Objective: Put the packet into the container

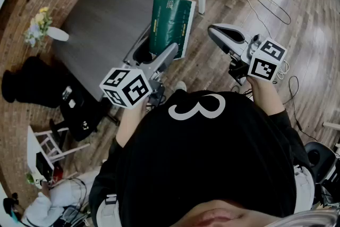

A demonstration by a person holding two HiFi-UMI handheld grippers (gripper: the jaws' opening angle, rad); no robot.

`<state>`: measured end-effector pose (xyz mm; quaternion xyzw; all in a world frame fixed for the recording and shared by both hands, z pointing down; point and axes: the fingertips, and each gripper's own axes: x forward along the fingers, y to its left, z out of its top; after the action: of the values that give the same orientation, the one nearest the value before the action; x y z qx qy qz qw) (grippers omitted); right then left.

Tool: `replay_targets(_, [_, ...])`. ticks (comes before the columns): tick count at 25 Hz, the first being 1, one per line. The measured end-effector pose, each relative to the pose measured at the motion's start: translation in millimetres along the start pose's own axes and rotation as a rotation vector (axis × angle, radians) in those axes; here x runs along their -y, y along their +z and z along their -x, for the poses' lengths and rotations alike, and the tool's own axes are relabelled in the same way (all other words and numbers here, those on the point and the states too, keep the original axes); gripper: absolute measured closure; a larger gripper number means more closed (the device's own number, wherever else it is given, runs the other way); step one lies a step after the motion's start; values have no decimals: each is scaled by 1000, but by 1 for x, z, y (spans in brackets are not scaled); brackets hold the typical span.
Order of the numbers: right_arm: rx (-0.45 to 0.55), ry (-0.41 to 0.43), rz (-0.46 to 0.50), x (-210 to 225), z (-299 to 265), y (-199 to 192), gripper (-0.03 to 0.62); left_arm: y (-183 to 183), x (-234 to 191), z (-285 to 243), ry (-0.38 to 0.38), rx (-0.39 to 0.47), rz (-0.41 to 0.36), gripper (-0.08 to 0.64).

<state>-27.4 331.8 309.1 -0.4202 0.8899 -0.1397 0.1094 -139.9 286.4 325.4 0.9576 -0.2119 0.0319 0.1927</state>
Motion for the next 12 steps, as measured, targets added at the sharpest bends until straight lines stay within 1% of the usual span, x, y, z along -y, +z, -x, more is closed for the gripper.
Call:
replay_targets(8, [-1,-16,22,-3,3,2,592,0,2,-3,-13,-7,-14,176])
replay_targets(12, [1,-24,17,1,9,7,591,3,8,-10,-23,-7,-27,176])
